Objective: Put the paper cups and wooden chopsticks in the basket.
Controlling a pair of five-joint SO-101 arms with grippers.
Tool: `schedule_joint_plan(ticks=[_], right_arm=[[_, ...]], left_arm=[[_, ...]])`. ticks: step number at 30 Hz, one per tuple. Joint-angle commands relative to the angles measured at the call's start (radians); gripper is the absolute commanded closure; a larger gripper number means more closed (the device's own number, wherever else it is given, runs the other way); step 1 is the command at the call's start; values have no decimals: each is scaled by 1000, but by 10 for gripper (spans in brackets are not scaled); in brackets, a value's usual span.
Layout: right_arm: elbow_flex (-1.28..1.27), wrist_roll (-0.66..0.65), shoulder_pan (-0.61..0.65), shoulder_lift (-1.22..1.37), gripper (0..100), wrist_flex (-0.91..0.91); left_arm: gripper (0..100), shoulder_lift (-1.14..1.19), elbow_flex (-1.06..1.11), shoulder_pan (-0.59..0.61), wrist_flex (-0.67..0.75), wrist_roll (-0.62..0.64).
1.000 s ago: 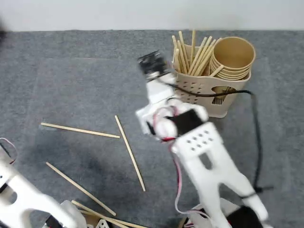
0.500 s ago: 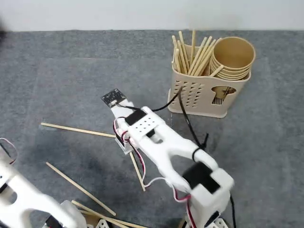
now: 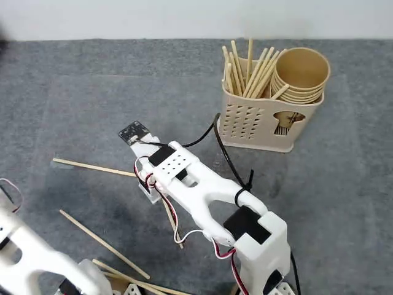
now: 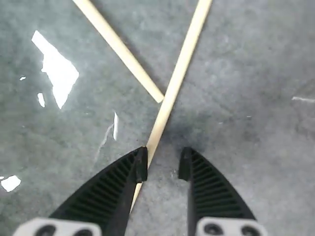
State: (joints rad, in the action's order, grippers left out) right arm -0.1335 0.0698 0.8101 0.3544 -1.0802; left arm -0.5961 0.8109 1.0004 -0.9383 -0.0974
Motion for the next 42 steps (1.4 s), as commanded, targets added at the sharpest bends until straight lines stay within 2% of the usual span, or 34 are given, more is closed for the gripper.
schedule_joint_plan(ticks=[1,9,17,32,42], right_arm=[[48,11,2,-53,885,4],[48,63,64,-82,879,-5],[48,64,8,41,879,35],[48,60,-25,-108,879,12],[48,60,-31,44,879,21]], left_arm=[[945,-12,-5,3,15,-2],[945,-12,-5,2,15,-2],[945,-12,-5,5,15,-2],[945,-14,-5,5,15,-2],[945,-12,-5,2,15,-2]])
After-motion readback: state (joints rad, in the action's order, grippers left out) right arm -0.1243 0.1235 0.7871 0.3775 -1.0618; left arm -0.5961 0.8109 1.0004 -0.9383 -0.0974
